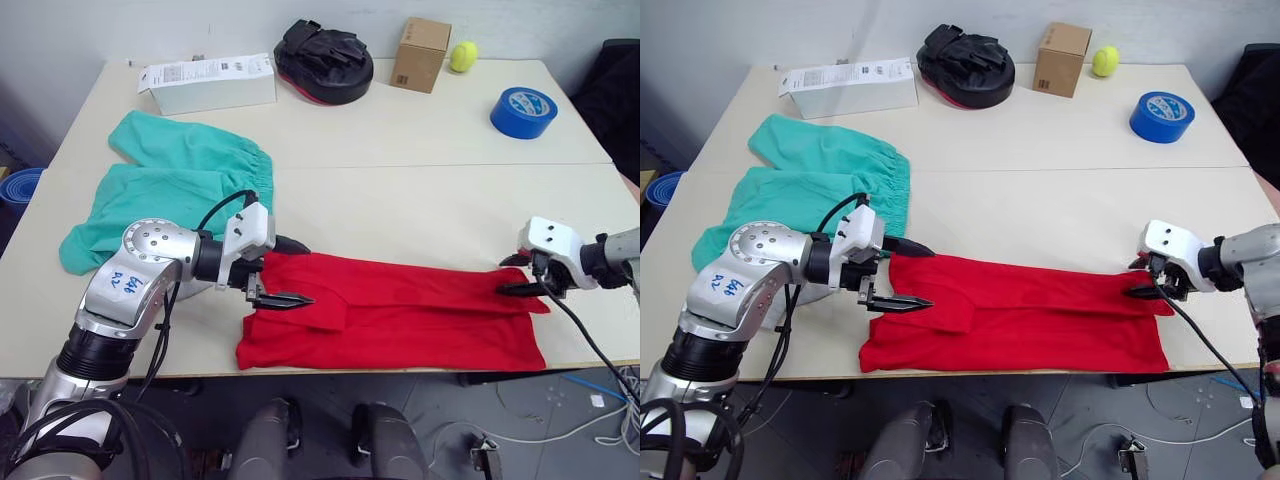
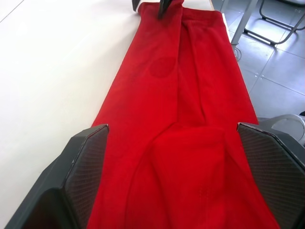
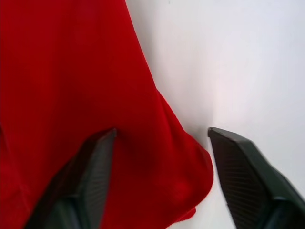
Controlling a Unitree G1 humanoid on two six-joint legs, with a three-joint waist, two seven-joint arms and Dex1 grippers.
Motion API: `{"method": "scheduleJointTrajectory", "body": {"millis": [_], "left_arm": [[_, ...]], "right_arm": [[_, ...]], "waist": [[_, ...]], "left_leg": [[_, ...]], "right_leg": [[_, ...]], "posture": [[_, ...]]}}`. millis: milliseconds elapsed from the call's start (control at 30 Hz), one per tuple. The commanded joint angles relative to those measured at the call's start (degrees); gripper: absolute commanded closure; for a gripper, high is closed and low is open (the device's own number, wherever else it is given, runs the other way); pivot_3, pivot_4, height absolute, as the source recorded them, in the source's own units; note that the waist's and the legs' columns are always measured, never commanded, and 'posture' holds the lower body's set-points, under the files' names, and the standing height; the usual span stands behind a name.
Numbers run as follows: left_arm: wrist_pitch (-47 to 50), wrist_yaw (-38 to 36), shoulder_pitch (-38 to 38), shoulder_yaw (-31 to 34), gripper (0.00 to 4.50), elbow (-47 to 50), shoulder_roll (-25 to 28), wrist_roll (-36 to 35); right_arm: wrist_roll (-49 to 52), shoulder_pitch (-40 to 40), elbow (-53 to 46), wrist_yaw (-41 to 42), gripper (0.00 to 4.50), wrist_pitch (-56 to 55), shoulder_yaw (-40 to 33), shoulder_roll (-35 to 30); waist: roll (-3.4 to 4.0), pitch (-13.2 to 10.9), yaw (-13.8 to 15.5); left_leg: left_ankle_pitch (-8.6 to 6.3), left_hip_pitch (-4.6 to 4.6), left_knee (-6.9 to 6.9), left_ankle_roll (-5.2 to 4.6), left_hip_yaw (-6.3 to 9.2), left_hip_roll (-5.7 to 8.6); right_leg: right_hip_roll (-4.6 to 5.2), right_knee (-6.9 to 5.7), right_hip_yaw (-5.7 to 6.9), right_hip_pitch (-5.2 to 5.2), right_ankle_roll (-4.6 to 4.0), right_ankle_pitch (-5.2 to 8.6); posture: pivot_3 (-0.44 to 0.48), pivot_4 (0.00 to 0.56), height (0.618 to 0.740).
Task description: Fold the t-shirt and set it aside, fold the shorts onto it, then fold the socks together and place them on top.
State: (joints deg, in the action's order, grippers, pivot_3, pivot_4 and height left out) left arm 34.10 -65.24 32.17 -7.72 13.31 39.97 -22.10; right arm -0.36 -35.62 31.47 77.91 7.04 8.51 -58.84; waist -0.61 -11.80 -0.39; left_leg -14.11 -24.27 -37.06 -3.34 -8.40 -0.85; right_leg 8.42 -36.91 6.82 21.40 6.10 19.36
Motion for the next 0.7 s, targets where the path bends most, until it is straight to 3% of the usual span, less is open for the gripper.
{"method": "scheduleJointTrajectory", "body": {"millis": [33, 167, 200, 400, 700], "left_arm": [[-1.0, 0.2, 0.8, 1.0, 0.00, 1.9, 0.4, -0.7], [-1.2, 0.2, 1.1, 1.1, 0.00, 1.7, 0.7, -0.7], [-1.3, 0.2, 1.1, 1.1, 0.00, 1.6, 0.7, -0.6], [-1.9, 0.4, 1.1, 0.8, 0.00, 1.1, 0.7, -0.2], [-2.8, 2.2, 0.8, 0.9, 0.00, 0.4, -0.1, 0.0]], "right_arm": [[-1.9, -1.5, 1.7, -1.2, 3.03, -0.3, 0.6, 1.0], [-2.4, -2.1, 1.6, 0.6, 4.36, 0.3, 1.5, 1.5], [-2.5, -2.5, 1.6, 0.6, 4.44, 0.3, 1.5, 1.8], [-4.0, -5.7, 2.5, -0.6, 4.44, -3.0, 1.7, 3.2], [-10.7, -20.8, 15.1, -9.1, 4.44, -12.2, 5.0, 11.2]], "waist": [[0.00, 0.0, -0.1], [0.00, 0.0, -0.1], [0.00, 0.0, -0.2], [0.00, 0.0, -1.1], [0.03, 0.0, -1.5]], "left_leg": [[0.00, 0.00, -0.01, 0.00, 0.00, 0.00], [0.01, 0.00, -0.04, 0.01, 0.00, 0.00], [0.01, 0.00, -0.04, 0.01, 0.00, 0.00], [0.01, 0.01, -0.01, 0.02, 0.00, 0.00], [0.05, 0.01, 0.03, 0.09, -0.06, -0.02]], "right_leg": [[0.00, 0.00, 0.00, -0.01, 0.00, 0.00], [0.01, 0.00, -0.01, -0.02, 0.00, 0.00], [0.01, 0.00, -0.02, -0.02, 0.00, 0.00], [0.00, -0.01, -0.01, -0.02, 0.00, 0.00], [-0.05, -0.14, -0.09, 0.11, 0.00, 0.00]], "posture": [[0.000, 0.150, 0.740], [0.000, 0.150, 0.740], [0.000, 0.150, 0.740], [0.000, 0.150, 0.740], [0.000, 0.150, 0.740]]}}
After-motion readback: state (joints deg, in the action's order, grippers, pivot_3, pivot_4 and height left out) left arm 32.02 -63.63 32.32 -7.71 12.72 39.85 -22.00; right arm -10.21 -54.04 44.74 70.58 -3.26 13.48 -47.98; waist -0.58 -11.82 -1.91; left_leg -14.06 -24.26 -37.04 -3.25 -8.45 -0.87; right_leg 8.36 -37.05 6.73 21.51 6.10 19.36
